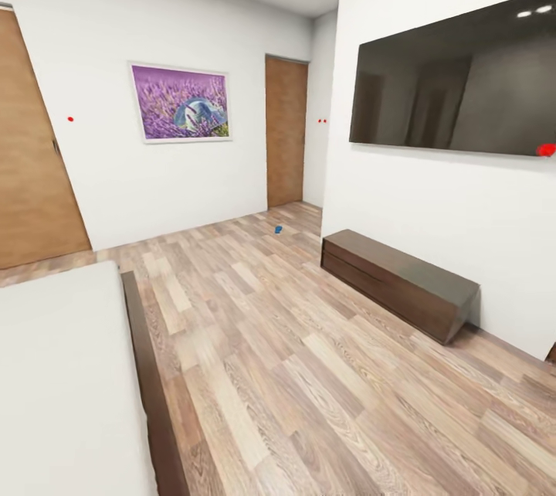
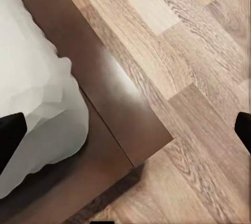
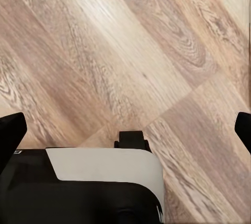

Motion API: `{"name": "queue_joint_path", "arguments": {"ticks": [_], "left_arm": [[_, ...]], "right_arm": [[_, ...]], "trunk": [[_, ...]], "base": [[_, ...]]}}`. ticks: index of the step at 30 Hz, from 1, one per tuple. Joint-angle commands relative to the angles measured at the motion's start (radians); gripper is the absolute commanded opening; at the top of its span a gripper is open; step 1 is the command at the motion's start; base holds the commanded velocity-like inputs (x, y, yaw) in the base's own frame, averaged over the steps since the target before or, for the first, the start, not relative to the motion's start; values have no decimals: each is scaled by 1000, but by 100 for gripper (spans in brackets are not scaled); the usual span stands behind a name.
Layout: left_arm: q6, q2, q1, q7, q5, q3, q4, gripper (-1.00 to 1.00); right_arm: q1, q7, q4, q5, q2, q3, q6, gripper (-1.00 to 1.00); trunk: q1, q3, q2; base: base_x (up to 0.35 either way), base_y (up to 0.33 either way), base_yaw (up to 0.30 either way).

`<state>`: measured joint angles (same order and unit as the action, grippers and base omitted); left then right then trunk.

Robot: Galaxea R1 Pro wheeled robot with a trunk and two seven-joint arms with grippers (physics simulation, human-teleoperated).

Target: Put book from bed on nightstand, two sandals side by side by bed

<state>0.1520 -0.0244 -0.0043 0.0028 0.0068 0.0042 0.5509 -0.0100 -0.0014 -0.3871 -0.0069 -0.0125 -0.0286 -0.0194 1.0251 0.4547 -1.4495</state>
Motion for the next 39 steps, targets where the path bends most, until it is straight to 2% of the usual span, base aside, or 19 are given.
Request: {"name": "queue_joint_path", "arguments": {"ticks": [1, 39], "left_arm": [[3, 0, 0, 0, 1, 0, 0, 100], [3, -3, 0, 0, -2, -3, 0, 100]], "right_arm": [[-1, 0, 1, -1, 0, -2, -2, 100], [-1, 0, 1, -1, 1, -2, -2, 100]], "trunk": [[0, 1, -1], [0, 1, -1]], "base": [[0, 0, -282], [0, 0, -282]]}}
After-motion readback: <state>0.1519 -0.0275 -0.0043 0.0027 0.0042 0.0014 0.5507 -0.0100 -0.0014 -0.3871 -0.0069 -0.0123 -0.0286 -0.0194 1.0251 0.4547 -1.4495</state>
